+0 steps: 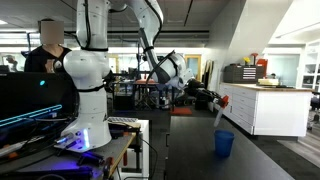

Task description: Put the marker in the cup

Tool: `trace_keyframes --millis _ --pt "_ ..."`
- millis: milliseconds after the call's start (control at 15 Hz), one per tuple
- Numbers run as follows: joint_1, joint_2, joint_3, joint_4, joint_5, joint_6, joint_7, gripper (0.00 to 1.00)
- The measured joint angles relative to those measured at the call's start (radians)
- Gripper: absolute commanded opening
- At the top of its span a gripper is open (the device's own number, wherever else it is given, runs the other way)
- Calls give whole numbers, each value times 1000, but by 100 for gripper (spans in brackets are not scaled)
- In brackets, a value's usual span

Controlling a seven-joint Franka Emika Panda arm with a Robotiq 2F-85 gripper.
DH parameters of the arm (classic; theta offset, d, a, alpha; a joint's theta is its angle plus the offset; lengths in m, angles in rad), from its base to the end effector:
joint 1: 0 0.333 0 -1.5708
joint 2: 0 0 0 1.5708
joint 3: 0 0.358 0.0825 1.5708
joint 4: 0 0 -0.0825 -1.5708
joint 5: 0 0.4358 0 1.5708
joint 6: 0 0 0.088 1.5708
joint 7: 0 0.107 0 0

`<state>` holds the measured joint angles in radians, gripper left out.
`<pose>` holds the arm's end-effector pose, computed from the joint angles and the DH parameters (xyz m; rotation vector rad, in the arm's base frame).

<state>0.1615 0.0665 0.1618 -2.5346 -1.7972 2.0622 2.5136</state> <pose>0.4686 0.1035 0.2496 2.0634 -0.7887 1.4524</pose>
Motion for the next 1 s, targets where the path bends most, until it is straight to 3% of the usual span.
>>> trace_keyframes --millis 1000 --pt "-43 148 -20 128 -128 -1 20 6"
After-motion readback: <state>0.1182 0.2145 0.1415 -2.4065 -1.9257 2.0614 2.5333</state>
